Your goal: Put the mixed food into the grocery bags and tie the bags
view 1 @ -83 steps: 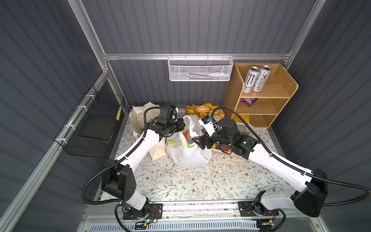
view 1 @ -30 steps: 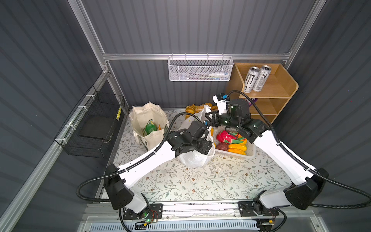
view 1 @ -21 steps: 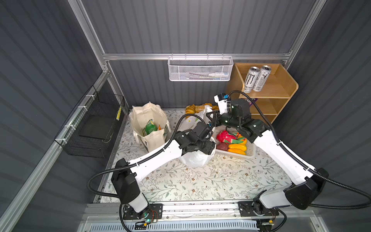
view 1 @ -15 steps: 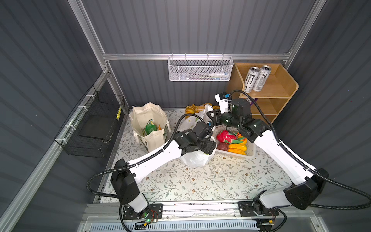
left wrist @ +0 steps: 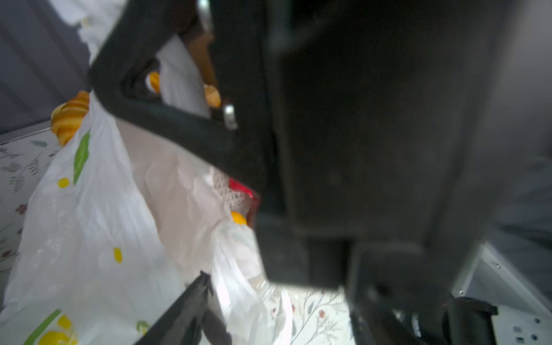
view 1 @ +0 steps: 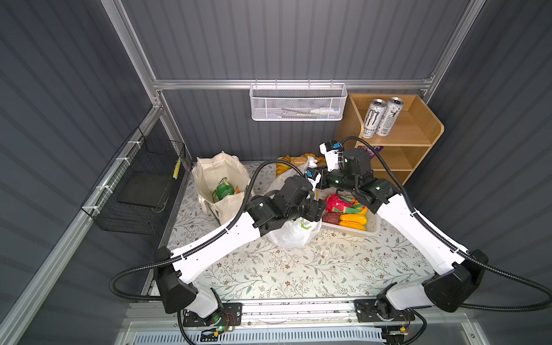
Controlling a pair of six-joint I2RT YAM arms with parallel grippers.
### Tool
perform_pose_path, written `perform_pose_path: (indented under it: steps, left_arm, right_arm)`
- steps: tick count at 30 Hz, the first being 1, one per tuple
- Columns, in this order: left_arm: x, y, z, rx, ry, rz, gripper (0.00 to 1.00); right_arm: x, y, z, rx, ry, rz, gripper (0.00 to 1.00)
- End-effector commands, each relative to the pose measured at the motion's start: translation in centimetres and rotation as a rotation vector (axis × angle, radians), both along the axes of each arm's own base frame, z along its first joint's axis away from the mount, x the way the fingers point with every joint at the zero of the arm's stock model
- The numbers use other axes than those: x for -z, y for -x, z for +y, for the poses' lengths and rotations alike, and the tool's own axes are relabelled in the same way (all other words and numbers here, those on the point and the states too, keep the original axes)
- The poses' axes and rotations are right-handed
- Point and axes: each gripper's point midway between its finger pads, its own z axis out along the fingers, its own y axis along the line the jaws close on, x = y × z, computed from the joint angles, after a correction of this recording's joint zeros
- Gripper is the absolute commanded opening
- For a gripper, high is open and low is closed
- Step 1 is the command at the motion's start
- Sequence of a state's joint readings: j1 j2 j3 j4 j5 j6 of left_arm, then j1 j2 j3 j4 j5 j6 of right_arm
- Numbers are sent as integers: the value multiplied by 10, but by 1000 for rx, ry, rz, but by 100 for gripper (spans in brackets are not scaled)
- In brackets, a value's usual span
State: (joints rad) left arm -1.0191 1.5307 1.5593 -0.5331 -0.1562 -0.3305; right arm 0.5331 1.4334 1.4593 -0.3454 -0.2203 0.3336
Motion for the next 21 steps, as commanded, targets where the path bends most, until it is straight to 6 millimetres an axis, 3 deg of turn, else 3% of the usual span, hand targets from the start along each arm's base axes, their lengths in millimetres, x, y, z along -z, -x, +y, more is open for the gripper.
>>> perform_pose_path:
  steps: [1,5,8,12,13,17,21]
  left_arm:
    - [34,-1,-4,-33,-69,40,73]
    - [64,-5,-4,-77,-138,52,72]
    - [73,-5,-1,-103,-168,42,72]
    - [60,-2,9,-122,-128,6,72]
    - [67,2,19,-132,-135,6,72]
    - [44,11,36,-134,-47,-42,75]
    - [39,21,28,-52,-30,-26,76]
  right_arm:
    - [-10,6,2,-18,-22,-24,0]
    - [-9,4,2,-15,-21,-22,0]
    - [-9,4,1,-13,-21,-22,0]
    - [-6,0,-6,13,-11,-23,0]
    - [-6,0,-8,19,-12,-21,0]
    - [-2,-1,-15,29,-15,-15,0]
    - [0,-2,-17,34,-15,-9,0]
